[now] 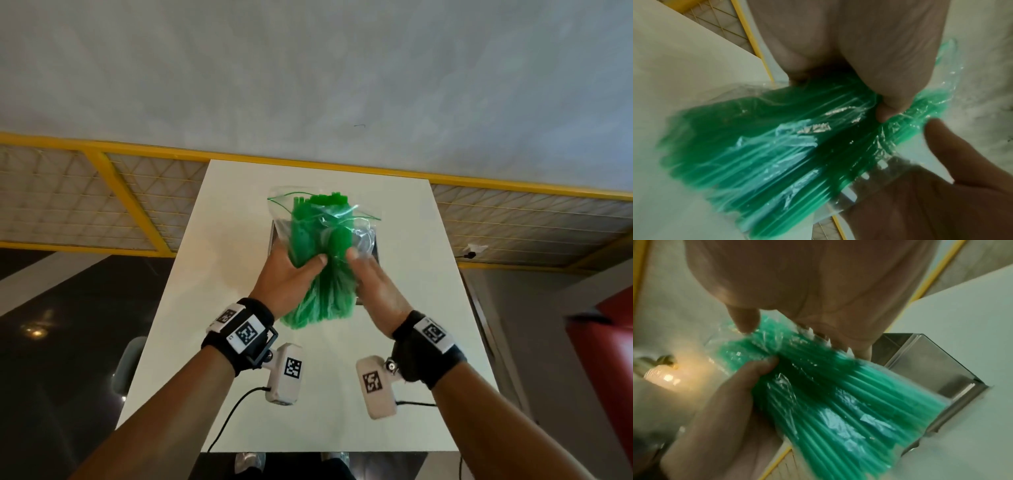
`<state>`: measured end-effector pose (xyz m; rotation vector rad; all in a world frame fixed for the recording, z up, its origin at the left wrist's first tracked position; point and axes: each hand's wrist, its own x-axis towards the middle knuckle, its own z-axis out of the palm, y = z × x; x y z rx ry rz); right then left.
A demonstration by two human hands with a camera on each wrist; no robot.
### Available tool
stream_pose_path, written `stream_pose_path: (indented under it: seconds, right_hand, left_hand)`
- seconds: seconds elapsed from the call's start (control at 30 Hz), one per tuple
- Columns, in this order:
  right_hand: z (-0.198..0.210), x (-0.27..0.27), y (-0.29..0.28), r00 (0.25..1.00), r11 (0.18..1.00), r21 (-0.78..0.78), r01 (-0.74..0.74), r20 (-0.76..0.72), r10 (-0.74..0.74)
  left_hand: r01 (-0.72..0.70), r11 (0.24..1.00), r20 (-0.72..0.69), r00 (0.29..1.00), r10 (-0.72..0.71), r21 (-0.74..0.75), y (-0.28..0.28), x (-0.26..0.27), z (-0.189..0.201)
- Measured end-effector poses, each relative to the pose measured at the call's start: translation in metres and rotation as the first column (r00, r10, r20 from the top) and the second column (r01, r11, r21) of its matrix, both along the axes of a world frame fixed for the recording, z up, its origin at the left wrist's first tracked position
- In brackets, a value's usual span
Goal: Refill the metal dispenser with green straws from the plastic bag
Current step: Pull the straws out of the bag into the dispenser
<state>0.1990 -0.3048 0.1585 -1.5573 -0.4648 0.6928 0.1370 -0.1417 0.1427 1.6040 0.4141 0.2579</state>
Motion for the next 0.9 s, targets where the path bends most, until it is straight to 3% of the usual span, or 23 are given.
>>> stream_pose_path:
  seconds: [0.1,0.23,0.43,0.57,0.73,0.9]
  right_hand:
    - [-0.015,-0.004,0.008,0.986,0.998,-0.065,-0.006,0.163,0.017]
    - [-0.024,-0.006,0.019,0.965,0.976,-0.211,-0.057,0.238,0.108]
    - [-0.018,-0.004,0.027,0.963,0.955,-0.245,-0.165,0.168,0.209]
    - [-0.021,-0.001,0.028,0.974,0.967,-0.209,-0.146,0.143,0.178]
    - [-0.017,0.002,0.03,0.979,0.97,-0.18,-0.162,0.093,0.181]
    - [-0.002,0.013,0.029,0.986,0.97,-0.184,-0.161,0.019,0.167]
  left_hand:
    - [-0.004,1.0,0.036,0.999,0.003,0.022,-0.005,0.001,-0.003]
    - [0.02,1.0,0.026,0.999,-0.019,-0.021,-0.009,0.001,-0.001]
    - [0.031,0.951,0.004,0.999,-0.032,-0.307,-0.007,0.007,0.006]
    - [-0.002,0.941,-0.047,0.999,-0.015,-0.338,-0.007,0.009,0.011]
    - [-0.097,0.965,0.036,0.993,0.109,-0.244,-0.003,0.017,0.011]
    - [-0.09,0.942,0.04,0.993,0.109,-0.323,0.004,0.024,0.004]
